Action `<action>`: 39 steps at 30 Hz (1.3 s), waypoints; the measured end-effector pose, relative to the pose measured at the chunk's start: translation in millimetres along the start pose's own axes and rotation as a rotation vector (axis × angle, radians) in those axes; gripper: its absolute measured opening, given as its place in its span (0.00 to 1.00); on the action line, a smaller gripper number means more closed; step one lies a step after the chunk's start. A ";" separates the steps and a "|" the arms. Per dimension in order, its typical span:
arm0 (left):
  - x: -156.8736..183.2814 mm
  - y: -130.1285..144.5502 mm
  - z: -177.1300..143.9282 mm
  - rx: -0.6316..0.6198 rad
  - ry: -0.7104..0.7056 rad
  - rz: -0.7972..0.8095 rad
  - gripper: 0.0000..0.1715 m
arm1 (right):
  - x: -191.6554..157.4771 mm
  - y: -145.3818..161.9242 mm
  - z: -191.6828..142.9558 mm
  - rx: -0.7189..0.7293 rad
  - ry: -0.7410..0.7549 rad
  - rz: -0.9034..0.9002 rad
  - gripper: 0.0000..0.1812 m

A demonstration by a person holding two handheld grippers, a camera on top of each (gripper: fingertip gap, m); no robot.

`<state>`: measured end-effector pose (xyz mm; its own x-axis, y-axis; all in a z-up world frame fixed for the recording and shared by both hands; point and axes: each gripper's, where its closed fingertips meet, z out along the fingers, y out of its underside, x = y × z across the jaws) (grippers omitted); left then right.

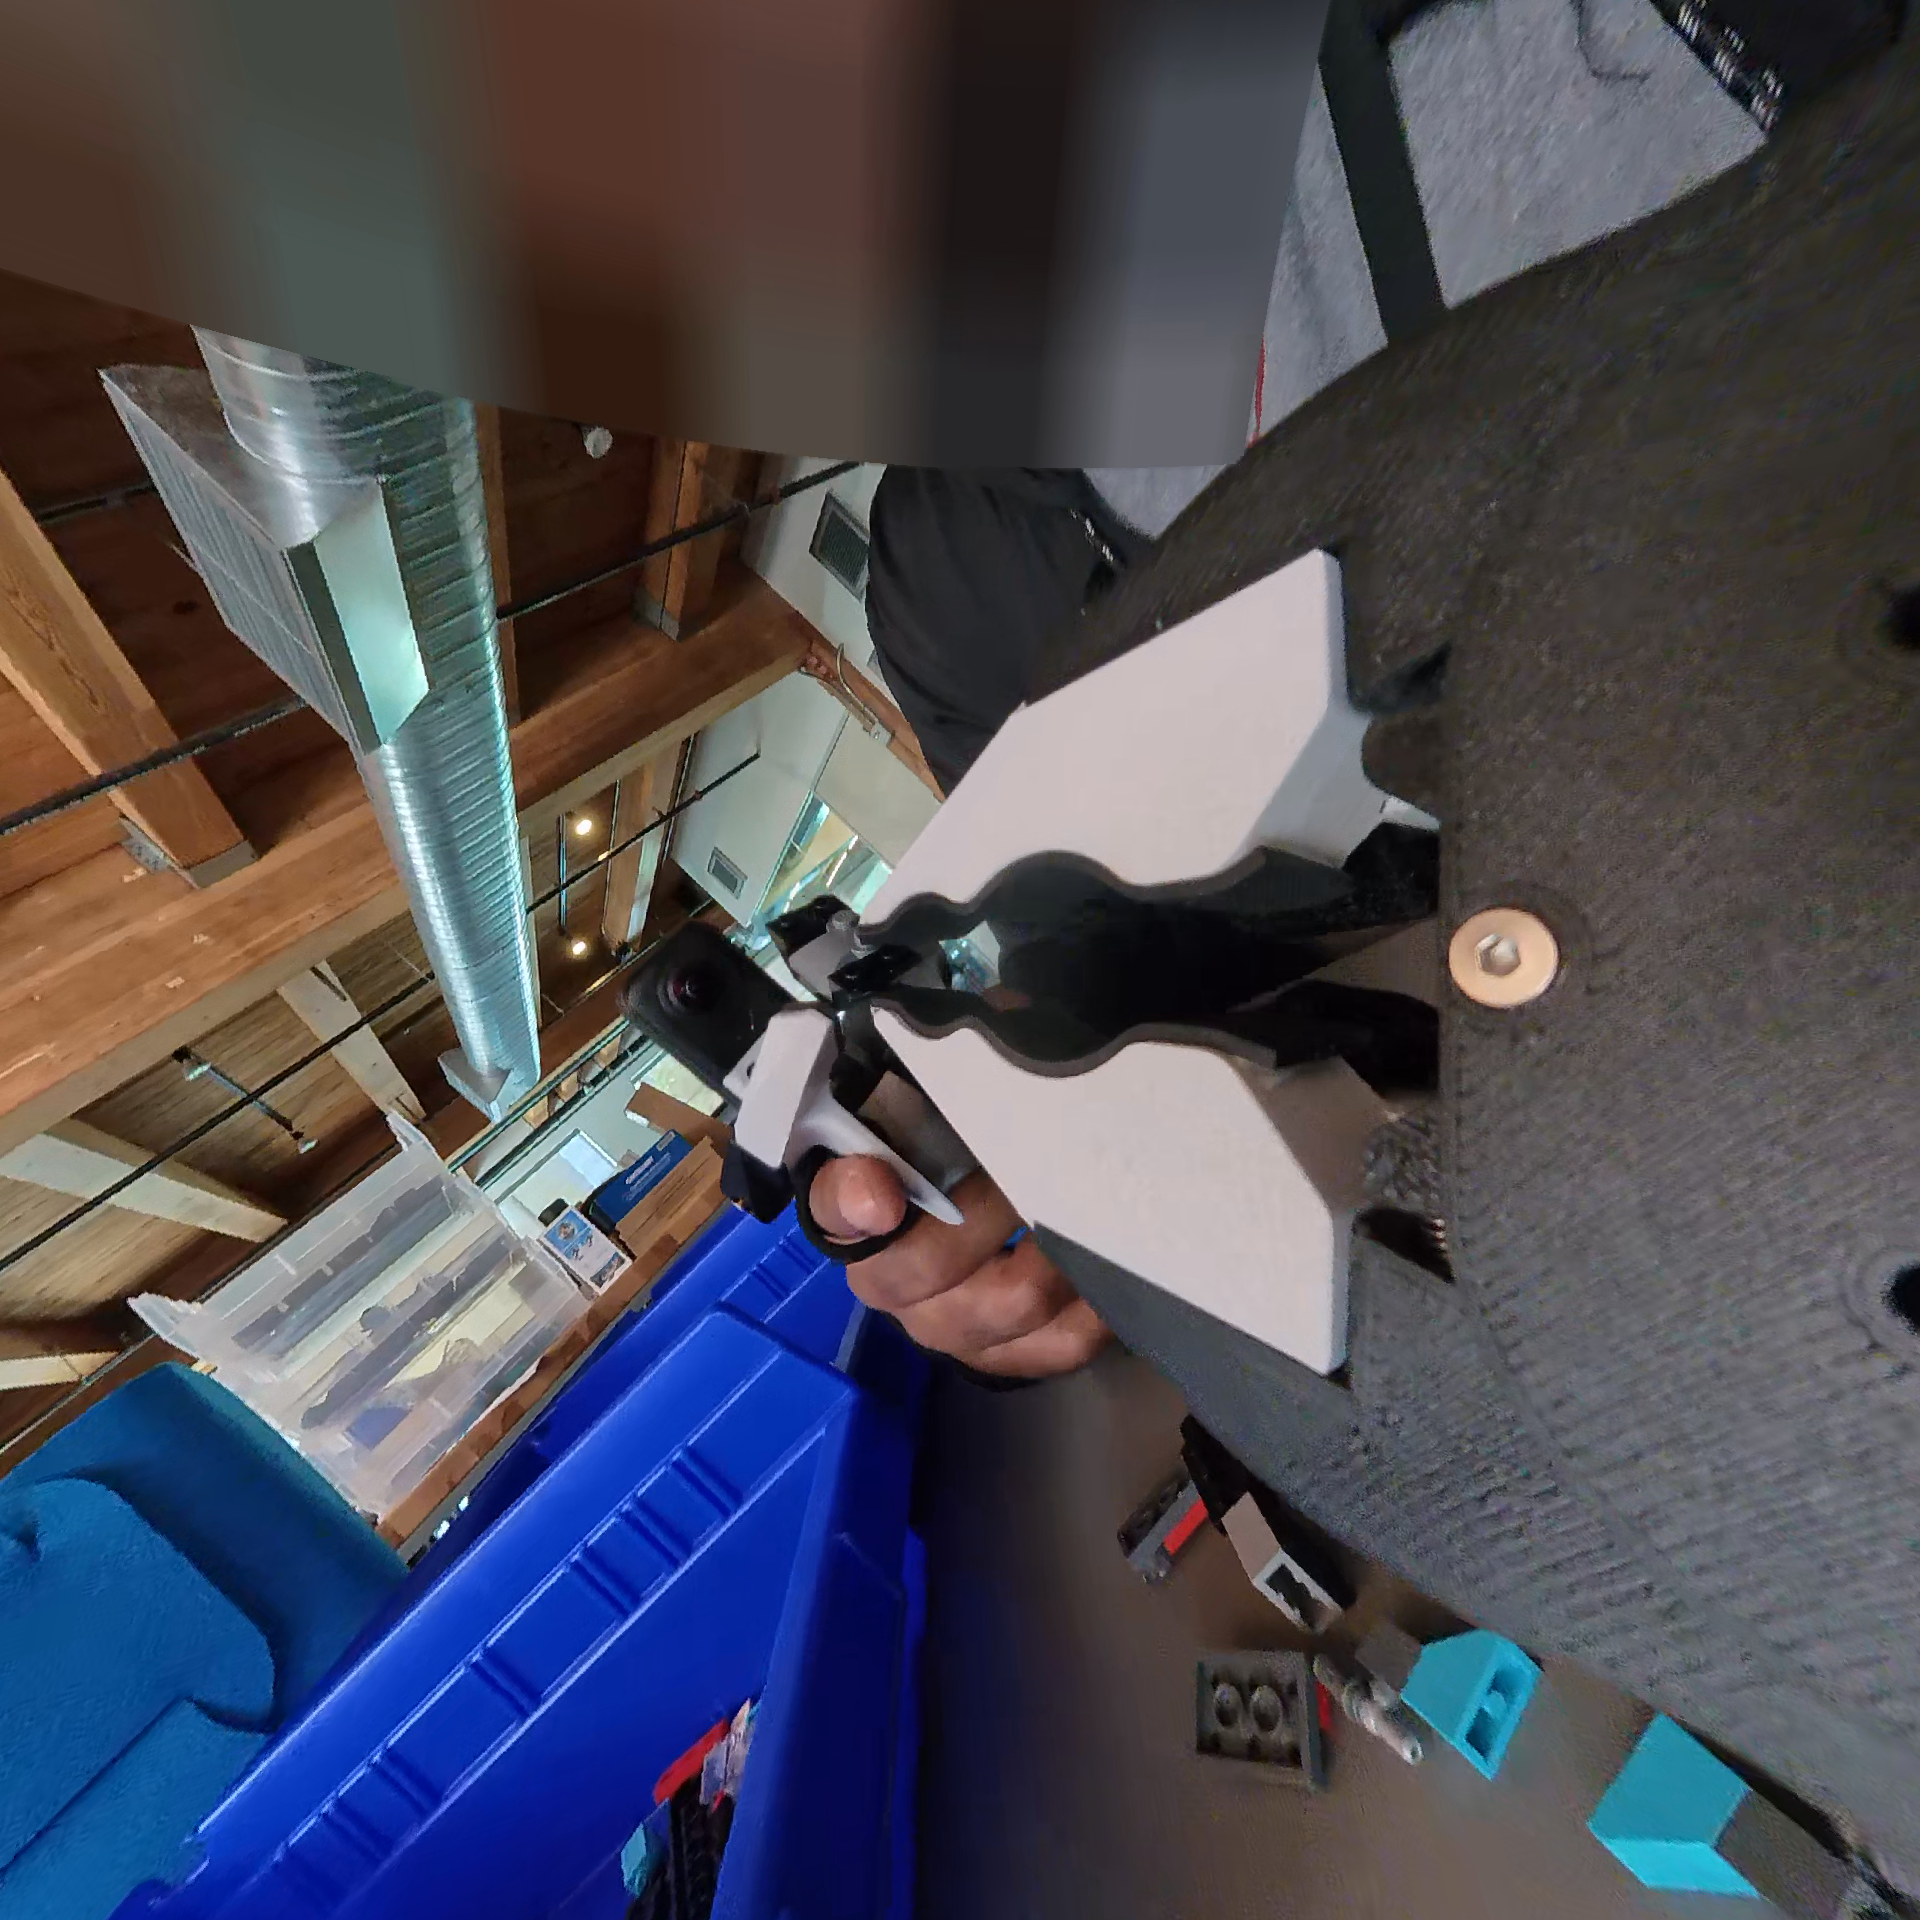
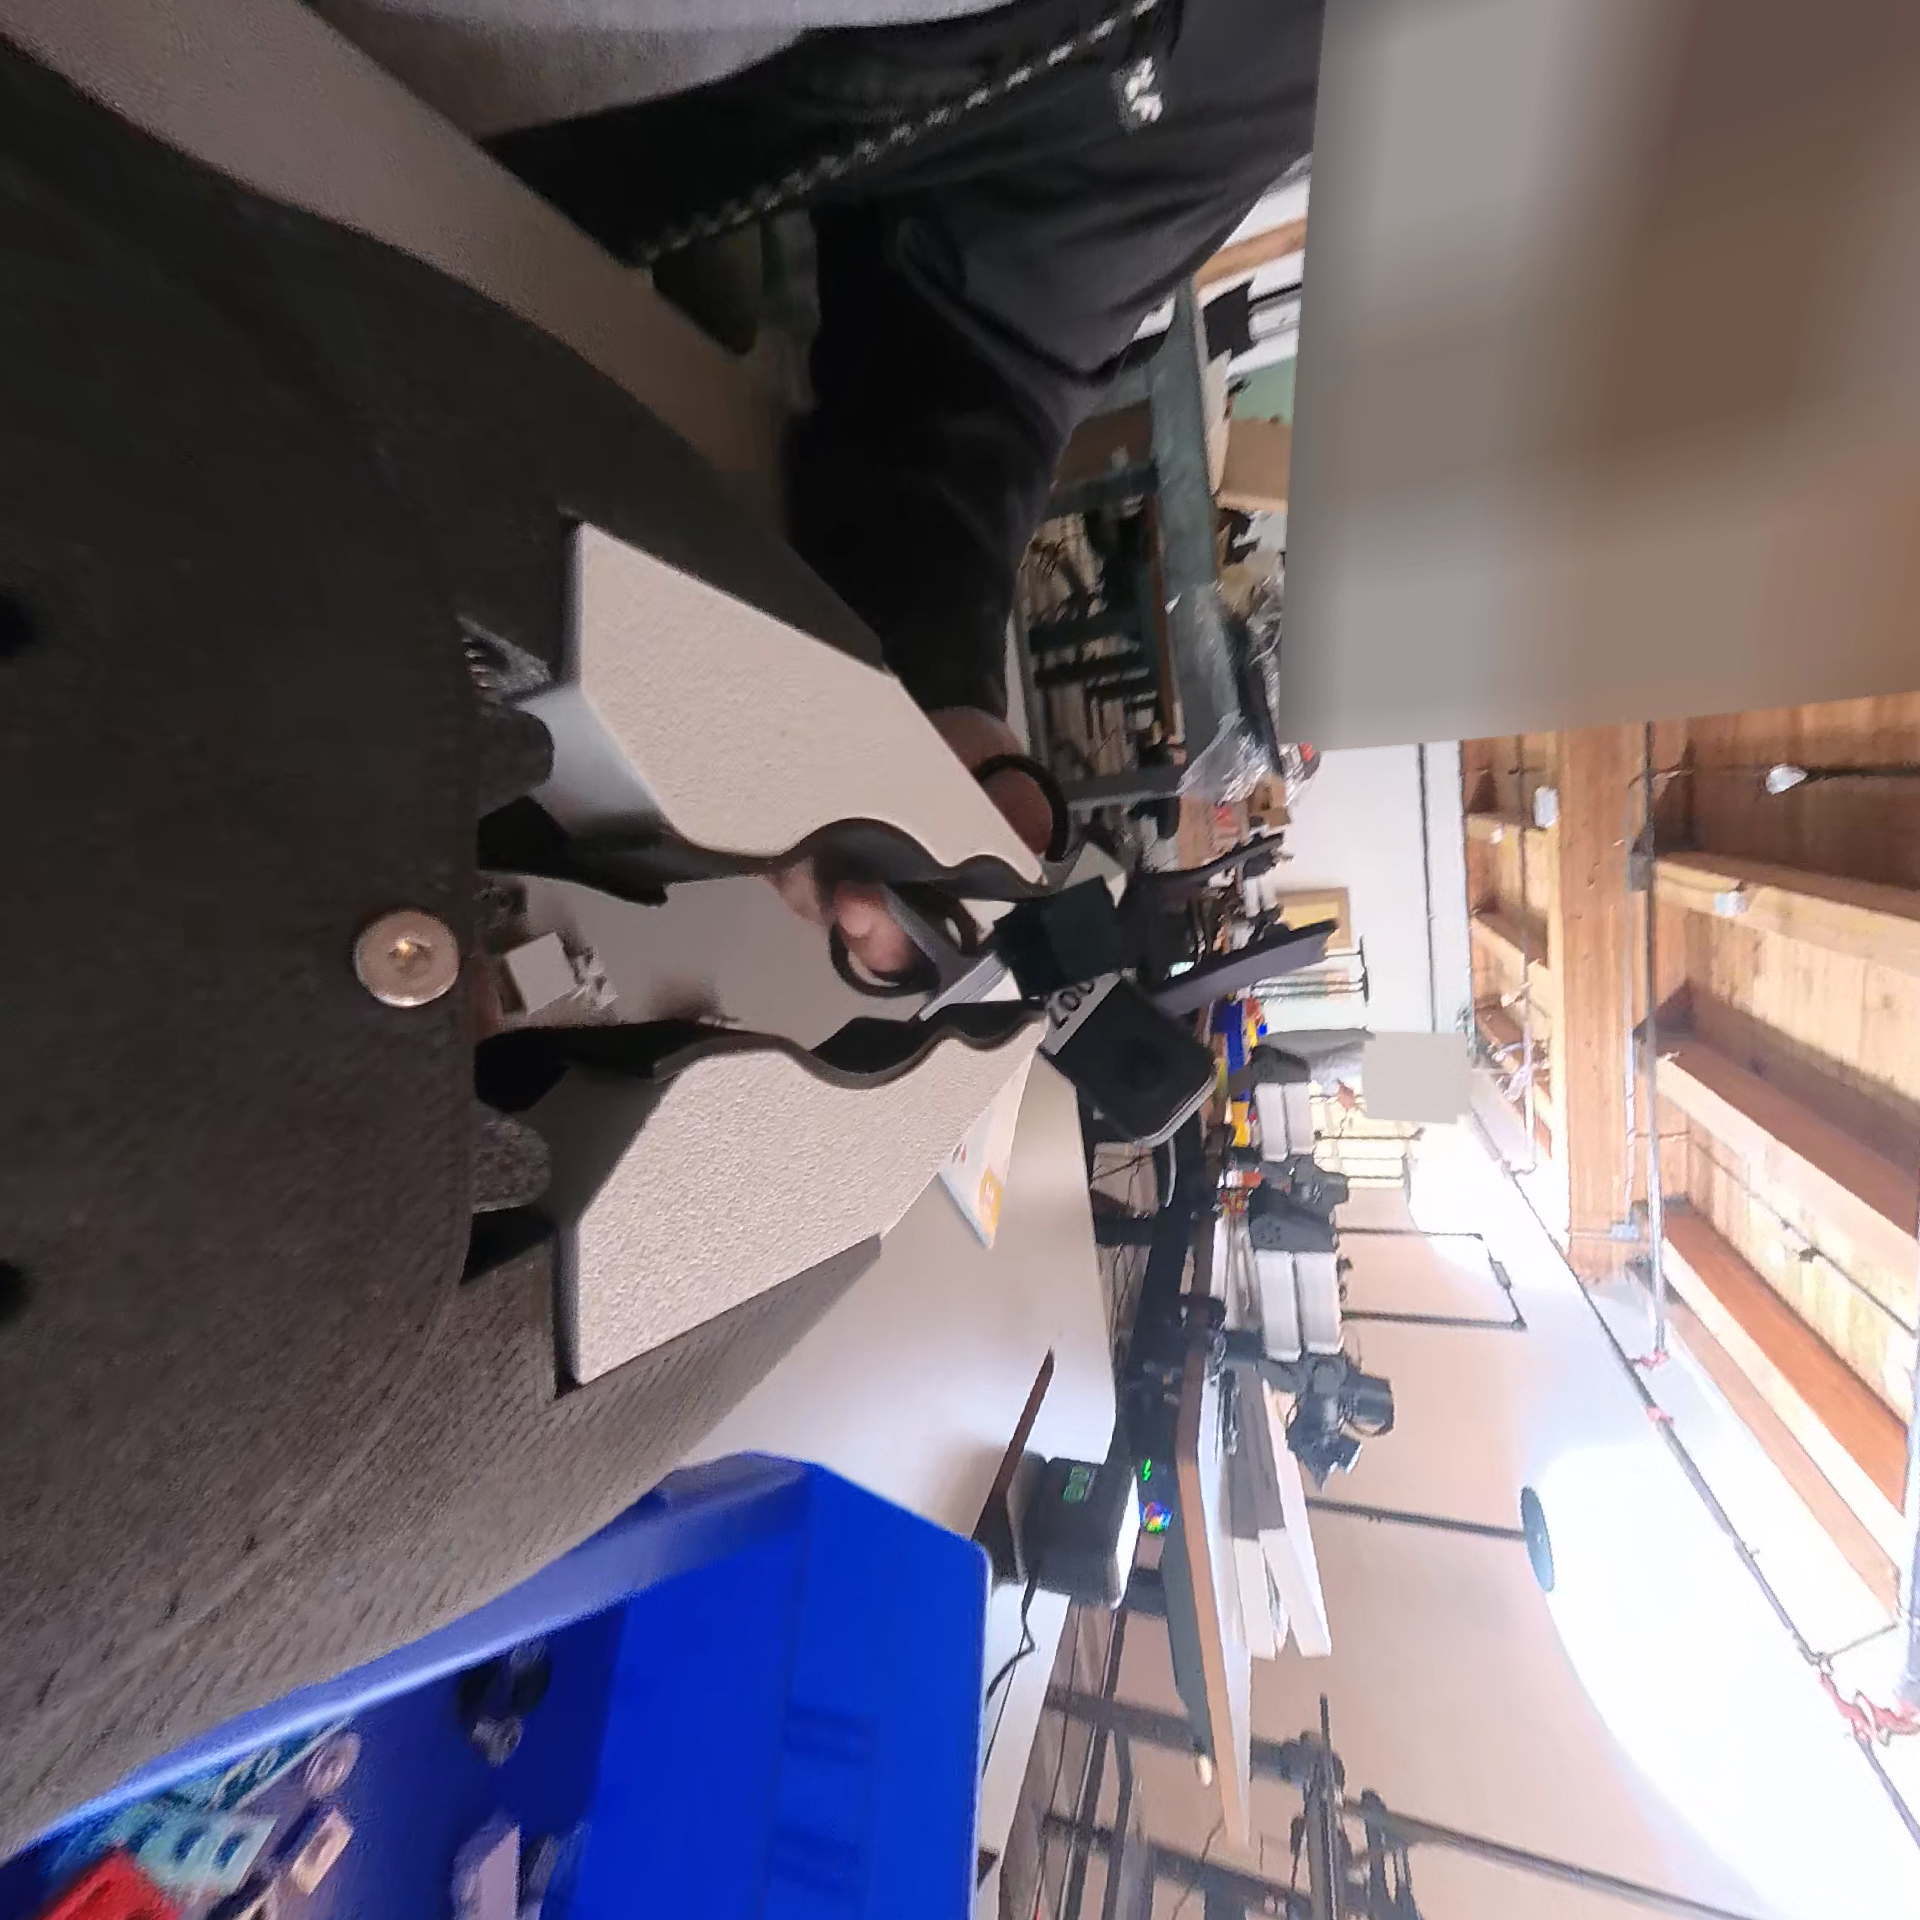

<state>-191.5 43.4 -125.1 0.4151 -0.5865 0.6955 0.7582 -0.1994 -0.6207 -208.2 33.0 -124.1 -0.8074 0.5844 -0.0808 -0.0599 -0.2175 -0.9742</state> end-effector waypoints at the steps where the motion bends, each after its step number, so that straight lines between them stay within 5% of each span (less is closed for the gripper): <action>1: -1.4 -0.1 -0.4 -0.002 -0.012 0.006 0.05 | 1.1 0.7 0.0 -0.010 0.009 -0.009 0.11; 17: -28.9 -6.7 -14.3 -0.046 -0.250 0.131 0.05 | 20.9 12.3 -6.4 -0.212 0.199 -0.342 0.21; 26: -46.9 9.3 -16.7 -0.190 -0.401 0.212 0.05 | 22.9 38.4 -8.0 -0.428 0.218 -0.646 0.11; 32: -40.9 0.8 -16.3 -0.127 -0.355 0.182 0.05 | 24.6 30.8 -4.5 -0.373 0.241 -0.525 0.10; 39: -24.7 -15.2 -14.0 0.062 -0.143 -0.076 0.11 | 19.5 18.4 1.3 -0.188 0.213 -0.259 0.09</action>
<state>-220.3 49.9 -137.9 0.4193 -0.4527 0.7869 0.8180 -0.1877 -0.5438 -225.8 39.4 -143.4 -0.6388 0.7546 0.1502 -0.1212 0.0941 -0.9882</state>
